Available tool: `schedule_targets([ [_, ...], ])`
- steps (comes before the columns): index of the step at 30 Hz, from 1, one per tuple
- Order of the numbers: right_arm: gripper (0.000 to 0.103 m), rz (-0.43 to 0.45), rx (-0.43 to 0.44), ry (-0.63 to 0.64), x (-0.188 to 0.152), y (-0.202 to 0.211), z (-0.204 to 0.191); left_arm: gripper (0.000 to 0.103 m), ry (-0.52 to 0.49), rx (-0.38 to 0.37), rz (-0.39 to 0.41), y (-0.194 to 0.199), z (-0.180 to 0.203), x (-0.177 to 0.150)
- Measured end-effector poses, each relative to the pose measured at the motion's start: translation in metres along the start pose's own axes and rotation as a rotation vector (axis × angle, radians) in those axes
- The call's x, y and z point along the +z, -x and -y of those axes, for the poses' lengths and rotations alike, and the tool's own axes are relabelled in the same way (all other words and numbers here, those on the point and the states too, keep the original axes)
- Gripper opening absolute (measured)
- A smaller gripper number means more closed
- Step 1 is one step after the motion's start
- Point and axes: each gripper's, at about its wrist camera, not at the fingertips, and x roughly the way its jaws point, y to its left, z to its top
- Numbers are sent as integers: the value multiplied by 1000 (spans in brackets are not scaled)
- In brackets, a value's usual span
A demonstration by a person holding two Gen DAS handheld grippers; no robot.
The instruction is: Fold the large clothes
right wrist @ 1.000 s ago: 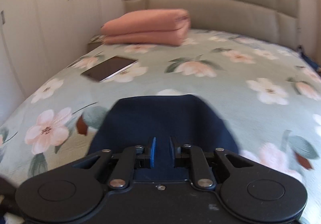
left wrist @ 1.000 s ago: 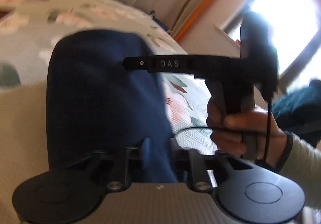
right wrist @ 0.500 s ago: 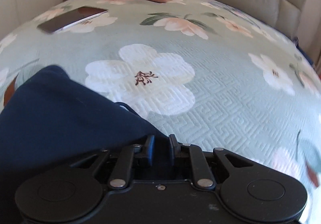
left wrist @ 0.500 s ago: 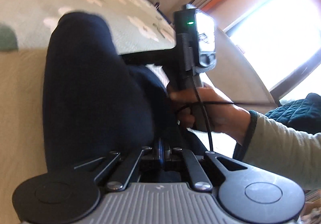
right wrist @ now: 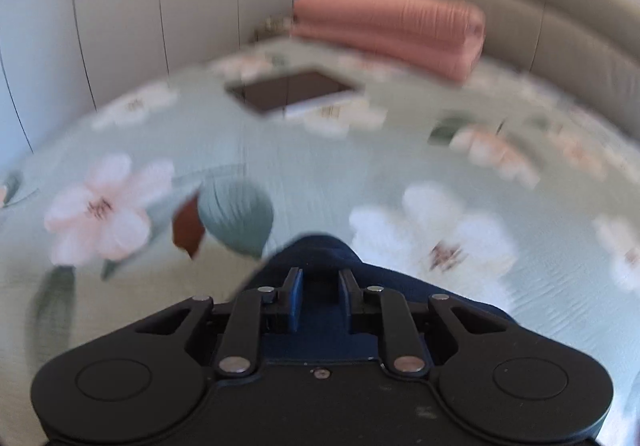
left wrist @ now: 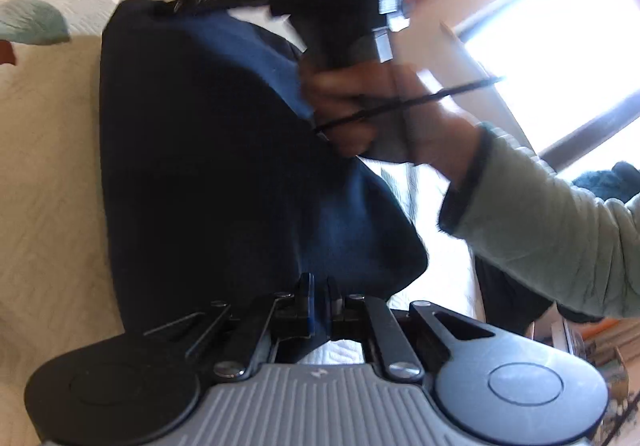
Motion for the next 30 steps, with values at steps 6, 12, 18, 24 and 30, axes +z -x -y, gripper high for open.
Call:
schedule_targets([
  [6,20,-7,-80,2,3,-14,-16,6,18,5,-12,13,-2,-6],
  [12,43,-4,-296,-45,-9,39,2,12,-56,57,-110,6,13,-19],
  [18,42,-12,-431,-139,-74,140,0,12,-144,26,-79,12,42,-7],
  [24,34,-12,-344,-284,-107,186,-39,15,-157,88,142,9,48,50],
  [30,11,-226,-322,-309,-160,113,-50,8,-110,99,80,-41,28,66],
])
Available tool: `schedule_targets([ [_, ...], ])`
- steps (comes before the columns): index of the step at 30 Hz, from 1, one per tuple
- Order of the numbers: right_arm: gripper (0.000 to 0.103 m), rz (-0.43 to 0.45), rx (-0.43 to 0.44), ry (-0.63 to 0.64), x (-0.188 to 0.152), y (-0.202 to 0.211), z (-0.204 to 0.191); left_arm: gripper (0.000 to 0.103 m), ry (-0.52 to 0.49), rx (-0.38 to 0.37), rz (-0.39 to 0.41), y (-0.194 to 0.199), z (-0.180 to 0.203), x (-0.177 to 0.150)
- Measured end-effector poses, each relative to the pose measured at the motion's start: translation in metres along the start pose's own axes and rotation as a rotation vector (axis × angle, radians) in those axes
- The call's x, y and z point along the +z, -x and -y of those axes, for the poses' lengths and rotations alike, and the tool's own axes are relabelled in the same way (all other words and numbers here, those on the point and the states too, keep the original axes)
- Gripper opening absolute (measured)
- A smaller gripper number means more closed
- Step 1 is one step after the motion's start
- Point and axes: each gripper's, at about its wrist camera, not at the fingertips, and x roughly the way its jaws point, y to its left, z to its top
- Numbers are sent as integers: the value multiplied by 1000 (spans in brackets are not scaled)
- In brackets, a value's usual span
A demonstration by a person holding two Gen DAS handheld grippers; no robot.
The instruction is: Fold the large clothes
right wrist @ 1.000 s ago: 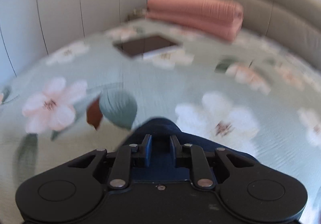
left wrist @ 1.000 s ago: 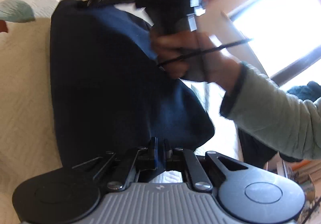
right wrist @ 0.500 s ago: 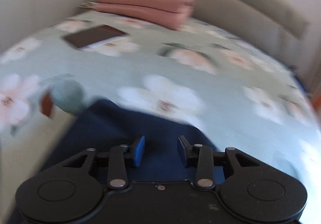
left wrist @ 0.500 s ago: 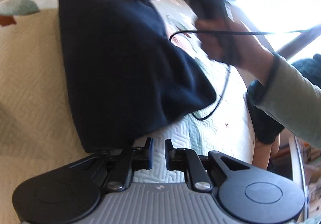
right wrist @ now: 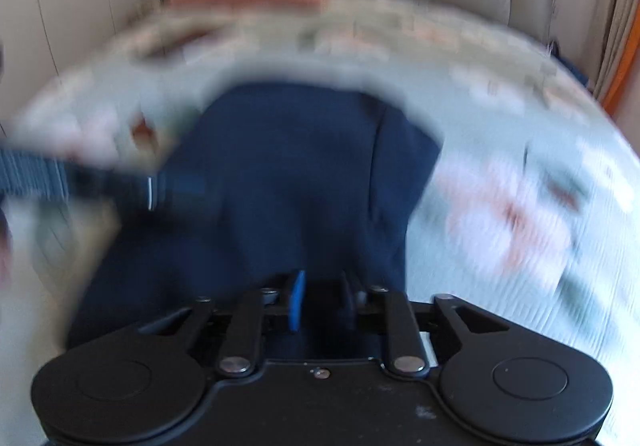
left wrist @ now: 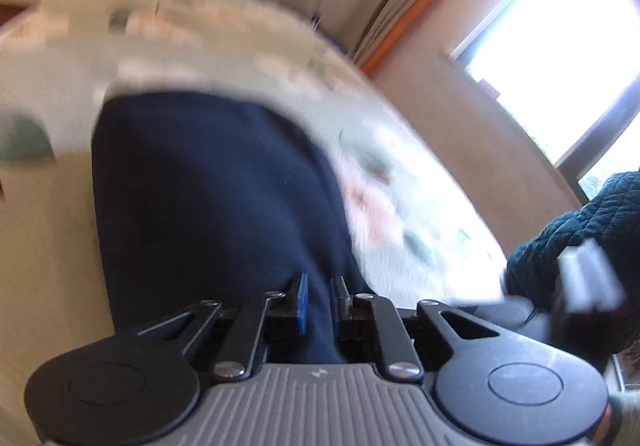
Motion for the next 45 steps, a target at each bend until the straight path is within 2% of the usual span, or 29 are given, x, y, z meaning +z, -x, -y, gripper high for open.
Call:
schedule_targets([
  [1,10,-30,8,-19,-13,-4,3,6,22,5,-42,-5,-2,-7],
  [3,10,-20,5,19,-30,8,2,5,31,24,-53,-4,-1,-26],
  [5,11,-42,11,41,-32,20,5,5,17,36,-53,1,6,-39],
  [7,11,-37,34,2,-25,29,20,5,22,49,-49,3,12,-51],
  [9,14,12,65,-45,-9,36,38,9,11,52,-48,2,20,-55],
  [13,17,210,37,-38,53,29,58,15,-22,61,-78,0,36,-53],
  [15,17,301,64,-35,84,18,62,18,-3,58,-81,0,42,-51],
  [16,17,313,95,-27,97,8,63,18,8,55,-81,-2,42,-50],
  [18,17,266,168,13,120,-16,60,17,13,56,-81,-2,38,-53],
  [21,17,180,95,81,133,-67,52,13,15,42,-79,3,34,-59],
  [22,19,185,66,93,133,-80,51,13,21,33,-78,8,35,-64],
  [24,50,210,10,95,135,-90,55,13,27,29,-78,10,35,-71],
  [25,51,218,-21,85,138,-92,57,13,24,32,-81,11,37,-72],
  [26,51,219,-64,71,139,-93,59,13,22,34,-84,15,36,-73],
  [28,35,192,-150,39,137,-97,67,13,25,36,-94,17,39,-77],
  [30,18,158,-152,-17,129,-81,72,12,38,26,-108,18,42,-75],
  [31,16,168,-124,-36,122,-64,73,11,51,7,-115,21,42,-75],
  [33,16,211,-27,-62,104,-23,69,11,83,-42,-95,30,42,-74],
  [35,16,221,57,-63,85,6,57,11,102,-49,-37,43,41,-70],
  [38,15,166,61,6,59,14,30,12,122,-10,1,46,35,-65],
  [40,15,111,41,7,43,3,22,12,135,34,-51,38,23,-70],
  [43,15,55,48,-52,29,1,29,6,178,38,-117,29,15,-85],
  [45,15,32,54,-71,22,6,34,6,154,48,-145,32,20,-92],
])
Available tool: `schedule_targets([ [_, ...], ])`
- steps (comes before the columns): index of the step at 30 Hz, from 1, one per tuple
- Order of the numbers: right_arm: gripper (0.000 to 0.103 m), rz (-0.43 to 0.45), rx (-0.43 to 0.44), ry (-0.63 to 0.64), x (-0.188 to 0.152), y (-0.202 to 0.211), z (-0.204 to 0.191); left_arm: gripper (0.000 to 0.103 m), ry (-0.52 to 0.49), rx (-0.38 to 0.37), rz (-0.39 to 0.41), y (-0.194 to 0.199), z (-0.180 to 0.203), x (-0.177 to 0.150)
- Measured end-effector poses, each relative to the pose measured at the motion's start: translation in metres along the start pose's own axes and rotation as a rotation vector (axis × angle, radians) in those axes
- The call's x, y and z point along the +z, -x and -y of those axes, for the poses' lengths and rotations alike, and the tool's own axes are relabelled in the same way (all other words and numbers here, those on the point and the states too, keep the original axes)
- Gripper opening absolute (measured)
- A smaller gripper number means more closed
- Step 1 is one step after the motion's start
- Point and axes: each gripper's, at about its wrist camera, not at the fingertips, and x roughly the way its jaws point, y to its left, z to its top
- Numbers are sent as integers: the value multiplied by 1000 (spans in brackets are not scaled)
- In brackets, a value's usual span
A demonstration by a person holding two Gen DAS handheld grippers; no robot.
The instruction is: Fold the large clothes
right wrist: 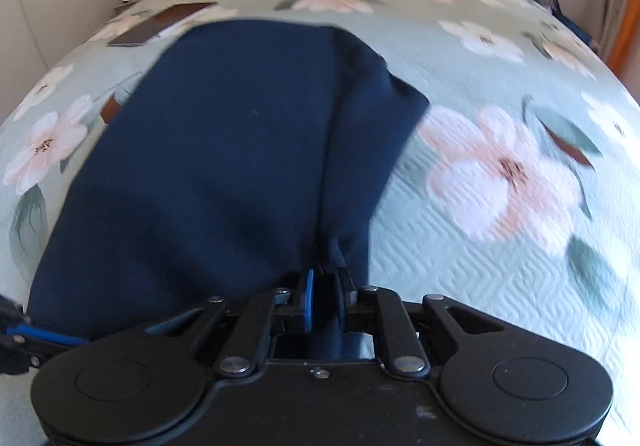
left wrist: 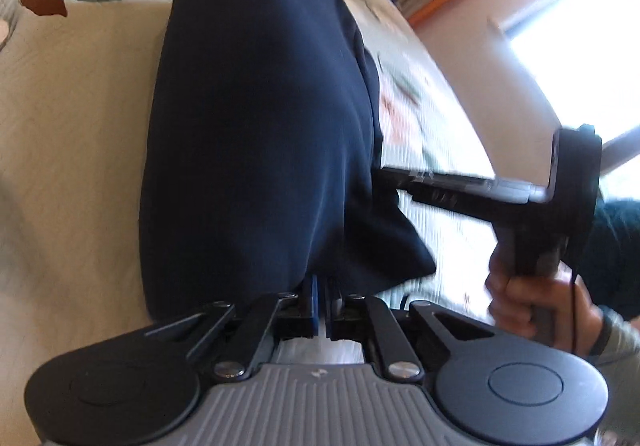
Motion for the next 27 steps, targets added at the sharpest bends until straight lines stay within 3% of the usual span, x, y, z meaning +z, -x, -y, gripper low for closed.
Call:
schedule_targets([
  [2,16,-22,16,-19,0,6,9,7,-14,0,8,10,3,-3],
  [4,32,-28,36,-59,-1,17,19,7,-29,-16,62,31,8,-1],
  [6,65,-20,63,-113,4,25,33,11,-48,4,147,56,9,7],
  [7,71,-9,87,-149,6,30,40,13,-54,15,182,65,9,14],
  [8,74,7,108,-186,11,31,48,19,-58,30,210,72,8,23],
  [10,74,53,165,-266,21,33,61,45,-56,71,253,74,1,44],
  [11,75,67,189,-296,26,31,66,68,-44,86,259,70,1,53],
  [12,75,76,215,-324,29,31,67,78,-28,88,269,66,-2,65],
  [14,77,79,283,-359,39,20,69,80,10,60,273,57,-15,78],
  [18,79,-5,318,-343,42,-17,63,82,120,75,155,28,-32,113],
  [20,90,-21,326,-359,35,-33,67,88,93,127,161,20,-35,115],
  [21,100,-21,348,-389,30,-41,73,97,90,126,154,14,-39,113],
  [22,103,-26,368,-418,25,-48,79,101,116,121,140,6,-47,113],
  [25,103,8,451,-424,15,-56,93,103,284,-28,109,-5,-82,107],
  [27,103,25,489,-409,11,-56,99,103,308,-81,116,-11,-95,103],
])
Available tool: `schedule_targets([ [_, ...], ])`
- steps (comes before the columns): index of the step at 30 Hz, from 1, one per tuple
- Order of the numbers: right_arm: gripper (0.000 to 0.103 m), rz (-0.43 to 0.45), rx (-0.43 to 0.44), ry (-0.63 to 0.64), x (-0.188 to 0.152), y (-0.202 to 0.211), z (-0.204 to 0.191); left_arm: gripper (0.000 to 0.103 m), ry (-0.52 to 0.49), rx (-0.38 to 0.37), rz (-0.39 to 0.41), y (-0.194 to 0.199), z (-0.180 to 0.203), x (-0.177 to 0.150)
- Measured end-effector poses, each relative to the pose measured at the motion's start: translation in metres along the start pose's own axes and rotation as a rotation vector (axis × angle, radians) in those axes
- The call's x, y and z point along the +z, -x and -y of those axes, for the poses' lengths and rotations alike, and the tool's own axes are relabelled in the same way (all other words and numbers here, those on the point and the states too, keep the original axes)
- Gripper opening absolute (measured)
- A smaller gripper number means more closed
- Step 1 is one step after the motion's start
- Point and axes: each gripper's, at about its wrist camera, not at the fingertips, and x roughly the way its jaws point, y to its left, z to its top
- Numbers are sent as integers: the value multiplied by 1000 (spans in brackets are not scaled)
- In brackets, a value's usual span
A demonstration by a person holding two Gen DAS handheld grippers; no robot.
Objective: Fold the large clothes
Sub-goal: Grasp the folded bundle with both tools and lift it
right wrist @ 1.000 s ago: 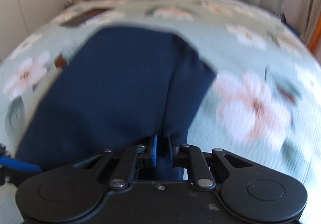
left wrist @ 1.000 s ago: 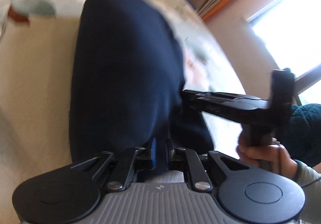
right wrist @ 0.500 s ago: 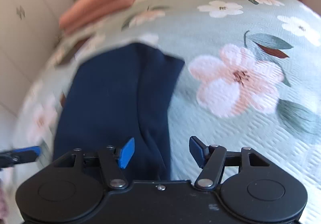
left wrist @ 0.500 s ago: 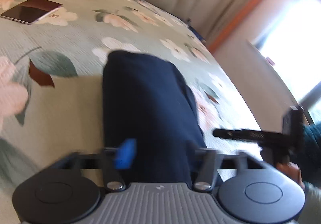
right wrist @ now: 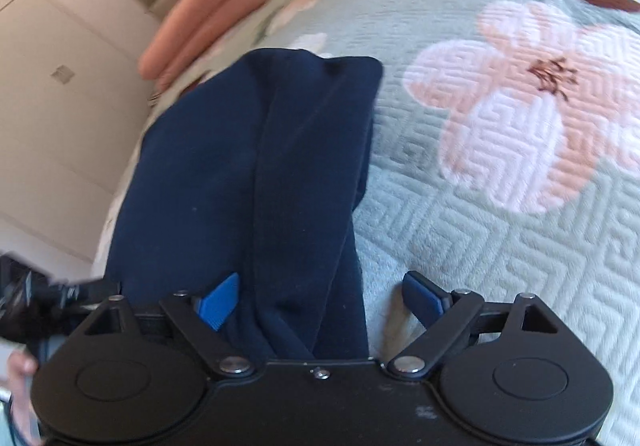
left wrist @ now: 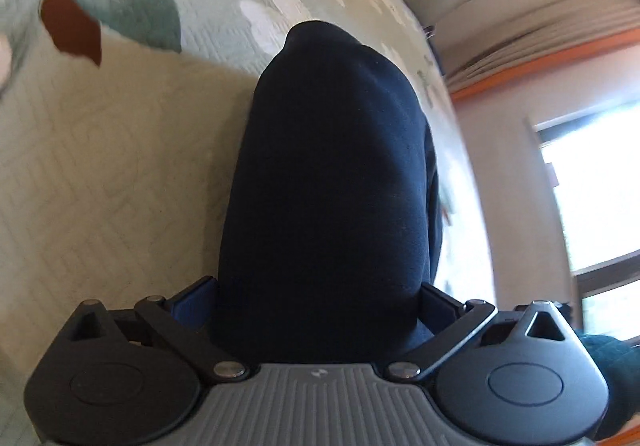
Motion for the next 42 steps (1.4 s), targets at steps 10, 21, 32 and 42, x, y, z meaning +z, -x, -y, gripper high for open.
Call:
schedule_targets([
  [10,82,-3,125,-25,2,-13,4,103,-11,-103,39,-10,-16,-12],
  [21,59,65,266,-127,-3,14,-22,88,6,-242,146,29,-2,-46],
  [32,58,152,221,6,-90,104,-166,90,5,-355,169,158,10,-110],
  [42,58,17,150,-101,-189,41,-169,91,84,-193,113,195,-90,-184],
])
